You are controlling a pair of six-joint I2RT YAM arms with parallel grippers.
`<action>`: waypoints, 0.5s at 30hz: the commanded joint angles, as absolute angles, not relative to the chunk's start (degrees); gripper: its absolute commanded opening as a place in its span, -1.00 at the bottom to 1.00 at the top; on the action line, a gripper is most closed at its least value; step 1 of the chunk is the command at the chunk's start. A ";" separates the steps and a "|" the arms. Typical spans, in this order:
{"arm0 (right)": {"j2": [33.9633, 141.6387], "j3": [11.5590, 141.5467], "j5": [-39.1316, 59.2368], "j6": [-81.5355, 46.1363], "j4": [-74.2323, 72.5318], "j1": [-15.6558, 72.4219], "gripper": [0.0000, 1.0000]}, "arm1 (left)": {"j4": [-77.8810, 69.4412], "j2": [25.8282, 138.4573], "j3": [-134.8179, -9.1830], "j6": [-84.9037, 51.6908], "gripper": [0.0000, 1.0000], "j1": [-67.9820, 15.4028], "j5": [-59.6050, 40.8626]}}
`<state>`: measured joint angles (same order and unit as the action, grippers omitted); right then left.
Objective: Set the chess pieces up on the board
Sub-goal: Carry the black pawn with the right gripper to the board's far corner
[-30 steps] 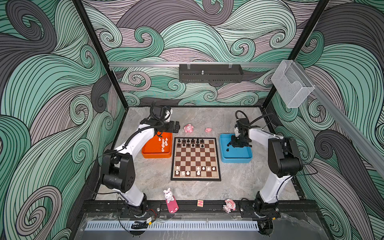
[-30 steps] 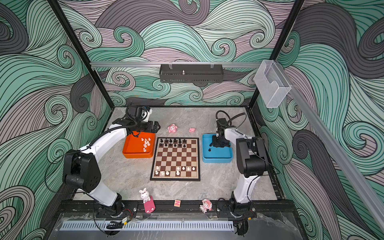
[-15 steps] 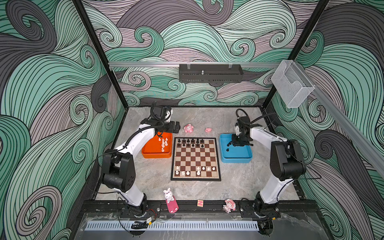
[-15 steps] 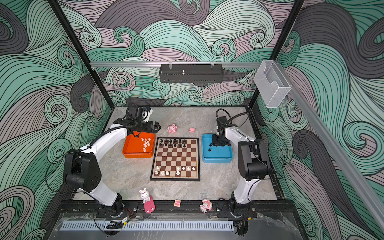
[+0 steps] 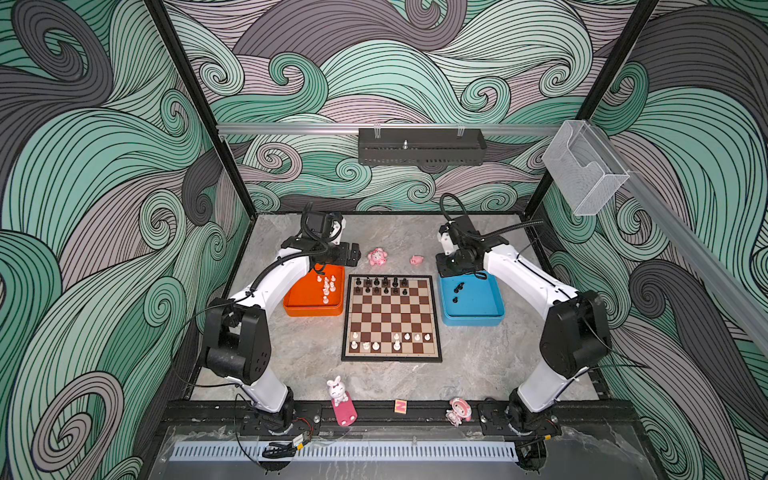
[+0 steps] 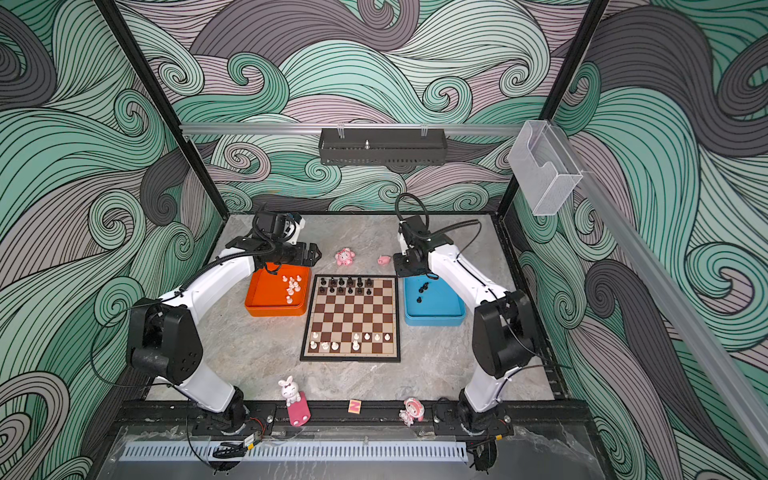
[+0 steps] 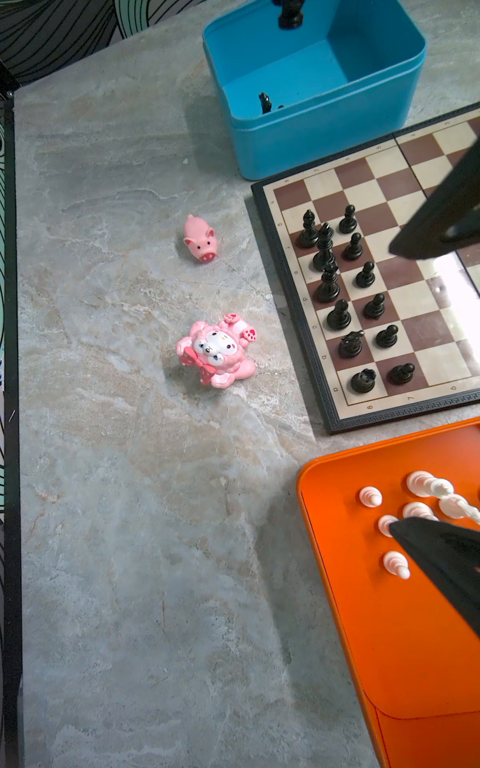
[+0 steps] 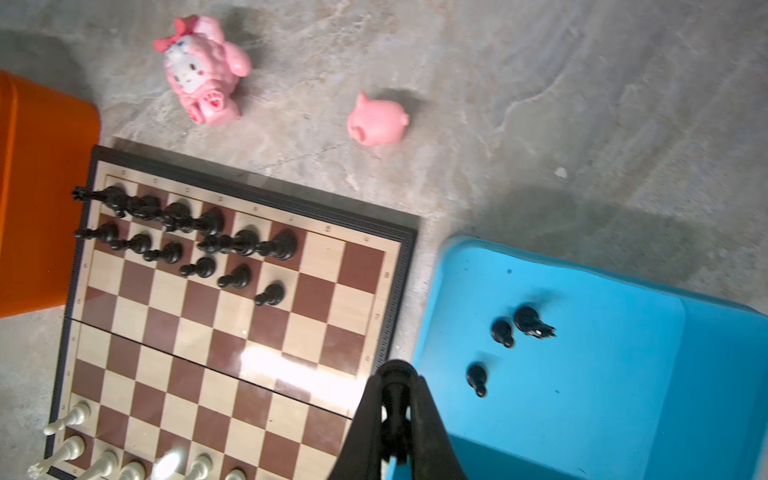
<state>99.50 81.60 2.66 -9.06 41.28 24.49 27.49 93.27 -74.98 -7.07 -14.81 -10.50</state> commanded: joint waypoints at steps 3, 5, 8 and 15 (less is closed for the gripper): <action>105.89 85.39 1.01 -10.63 42.24 28.35 -0.74 | 28.70 91.72 -77.14 -6.94 0.97 -15.34 -10.11; 107.85 86.32 0.95 -10.80 42.00 28.91 -0.74 | 28.65 91.80 -77.09 -6.84 0.97 -15.32 -10.11; 110.26 87.61 0.51 -11.24 42.03 29.16 -0.74 | 28.70 91.84 -77.13 -6.77 0.97 -15.25 -10.10; 113.36 88.59 -0.71 -11.49 42.02 29.14 -0.74 | 28.73 92.21 -77.12 -6.77 0.97 -15.30 -10.11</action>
<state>112.75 86.70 0.95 -10.74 41.17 29.06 27.49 93.23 -74.98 -7.07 -14.81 -10.50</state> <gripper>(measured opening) 0.134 0.986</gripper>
